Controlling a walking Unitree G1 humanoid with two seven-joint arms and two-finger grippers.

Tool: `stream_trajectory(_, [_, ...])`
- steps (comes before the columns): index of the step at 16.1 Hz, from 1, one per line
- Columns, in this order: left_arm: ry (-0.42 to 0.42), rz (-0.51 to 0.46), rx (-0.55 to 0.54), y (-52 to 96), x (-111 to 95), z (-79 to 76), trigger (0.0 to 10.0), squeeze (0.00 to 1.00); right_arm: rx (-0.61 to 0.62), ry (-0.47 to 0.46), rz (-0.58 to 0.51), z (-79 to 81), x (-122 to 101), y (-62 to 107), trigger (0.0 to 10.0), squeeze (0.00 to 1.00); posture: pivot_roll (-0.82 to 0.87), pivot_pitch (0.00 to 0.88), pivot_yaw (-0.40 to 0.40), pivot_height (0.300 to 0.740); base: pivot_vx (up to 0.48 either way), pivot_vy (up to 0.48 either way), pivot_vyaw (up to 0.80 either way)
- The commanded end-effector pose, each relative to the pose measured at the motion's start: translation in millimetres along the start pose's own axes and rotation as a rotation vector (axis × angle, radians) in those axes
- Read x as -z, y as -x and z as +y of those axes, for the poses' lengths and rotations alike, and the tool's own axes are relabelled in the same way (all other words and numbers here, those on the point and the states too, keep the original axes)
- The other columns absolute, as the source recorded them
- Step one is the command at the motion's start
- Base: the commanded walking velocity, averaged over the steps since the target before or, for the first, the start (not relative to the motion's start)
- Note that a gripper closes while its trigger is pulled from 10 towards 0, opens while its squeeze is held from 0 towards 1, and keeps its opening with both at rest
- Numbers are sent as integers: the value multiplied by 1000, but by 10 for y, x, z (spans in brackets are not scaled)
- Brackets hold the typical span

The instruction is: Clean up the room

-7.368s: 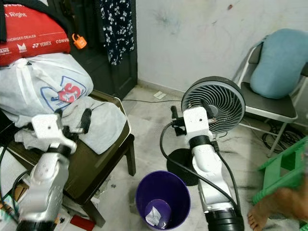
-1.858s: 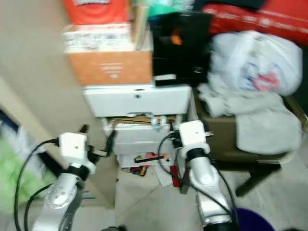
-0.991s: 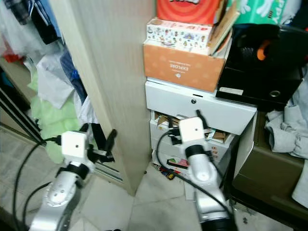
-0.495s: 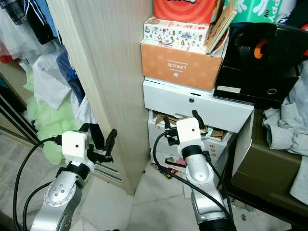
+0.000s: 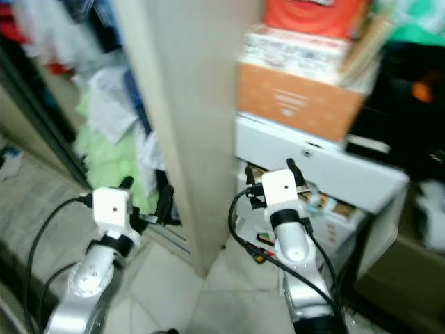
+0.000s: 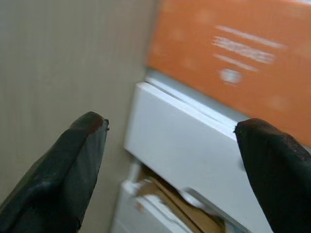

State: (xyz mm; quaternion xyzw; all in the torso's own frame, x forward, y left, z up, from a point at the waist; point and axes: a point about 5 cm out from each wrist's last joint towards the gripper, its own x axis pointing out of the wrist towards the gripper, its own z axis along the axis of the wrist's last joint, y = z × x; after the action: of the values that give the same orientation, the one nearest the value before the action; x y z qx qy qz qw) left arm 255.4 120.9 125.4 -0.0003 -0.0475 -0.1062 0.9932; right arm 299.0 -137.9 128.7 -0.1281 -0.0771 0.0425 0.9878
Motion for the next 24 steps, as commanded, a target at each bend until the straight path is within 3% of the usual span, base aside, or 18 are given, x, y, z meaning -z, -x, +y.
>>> stream_trajectory(1, [2,22,-8,28,38,28,10000,0,-18,-12,3,52,0,6,10000,0,-111,115,1,740,0,0,800])
stream_trajectory(14, [5,21,-30,31,44,38,10000,0,-18,-2,2,34,6,-4,10000,0,-107,113,-7,740,0,0,800])
stream_trajectory(17, [-20,40,-46,19,135,76,10000,0,-22,-18,-6,73,27,-81,10000,0,-65,53,14,740,0,0,267])
stream_trajectory(20, [-62,37,-77,-47,139,215,10000,0,-20,-15,-11,83,22,-175,10000,0,-55,15,30,740,0,0,0])
stream_trajectory(24, [-75,29,-127,-62,125,420,10000,0,-118,72,0,88,31,-237,10000,0,-80,0,-7,740,0,0,0])
